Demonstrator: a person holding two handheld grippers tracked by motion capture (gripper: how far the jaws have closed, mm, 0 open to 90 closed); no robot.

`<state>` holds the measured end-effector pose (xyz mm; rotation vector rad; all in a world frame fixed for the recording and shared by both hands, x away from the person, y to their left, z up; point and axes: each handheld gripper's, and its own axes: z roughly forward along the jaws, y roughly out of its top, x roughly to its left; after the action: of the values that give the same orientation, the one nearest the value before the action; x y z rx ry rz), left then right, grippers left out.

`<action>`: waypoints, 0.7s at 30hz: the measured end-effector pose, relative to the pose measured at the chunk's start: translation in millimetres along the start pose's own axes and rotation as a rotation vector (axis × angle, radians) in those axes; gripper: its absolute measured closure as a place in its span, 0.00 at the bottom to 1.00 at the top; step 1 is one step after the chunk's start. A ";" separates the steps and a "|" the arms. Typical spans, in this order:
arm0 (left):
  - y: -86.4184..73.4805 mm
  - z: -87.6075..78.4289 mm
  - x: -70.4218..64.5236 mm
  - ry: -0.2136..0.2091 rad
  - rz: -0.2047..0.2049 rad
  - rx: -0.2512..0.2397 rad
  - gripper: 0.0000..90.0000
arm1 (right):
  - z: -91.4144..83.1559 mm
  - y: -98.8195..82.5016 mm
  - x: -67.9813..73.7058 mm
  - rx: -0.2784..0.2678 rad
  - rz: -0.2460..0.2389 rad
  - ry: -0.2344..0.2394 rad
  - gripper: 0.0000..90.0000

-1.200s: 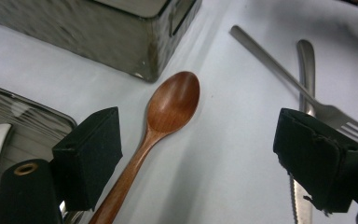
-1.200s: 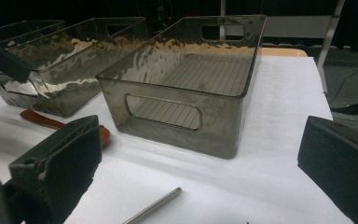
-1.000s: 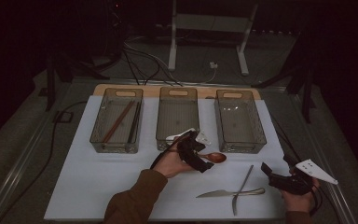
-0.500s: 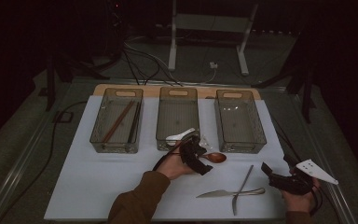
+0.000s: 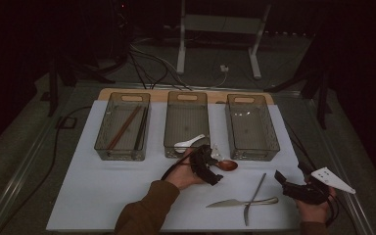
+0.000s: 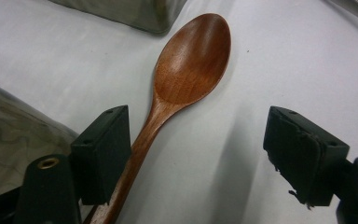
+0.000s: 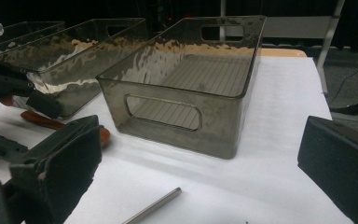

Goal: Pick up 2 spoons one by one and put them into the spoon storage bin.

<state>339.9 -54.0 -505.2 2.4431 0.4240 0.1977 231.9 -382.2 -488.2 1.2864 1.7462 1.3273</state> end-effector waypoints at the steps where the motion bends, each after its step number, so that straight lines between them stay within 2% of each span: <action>1: 0.0 0.4 -0.4 0.008 0.003 0.002 0.28 | 0.0 0.0 0.1 0.000 0.000 -0.001 0.00; 6: -0.4 1.8 -2.0 0.027 0.013 0.006 0.28 | 0.2 0.0 0.2 0.001 -0.003 0.001 0.00; 8: -1.0 4.1 -2.4 0.019 0.009 0.014 0.28 | 0.1 0.0 0.1 0.001 -0.001 0.001 0.00; 13: -2.5 8.0 -2.4 0.031 0.006 0.022 0.27 | -0.3 0.0 -0.5 0.001 0.000 0.000 0.00; 15: -2.5 5.8 -1.5 0.026 0.008 0.024 0.32 | -0.4 -0.1 -0.7 0.000 0.000 0.001 0.00; 21: -4.9 -2.7 2.9 -0.011 -0.003 0.029 0.60 | -0.2 -0.1 -0.4 0.002 0.001 0.000 0.00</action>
<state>340.7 -47.8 -506.1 2.4703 0.4282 0.1777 231.8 -382.8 -488.3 1.2879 1.7475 1.3270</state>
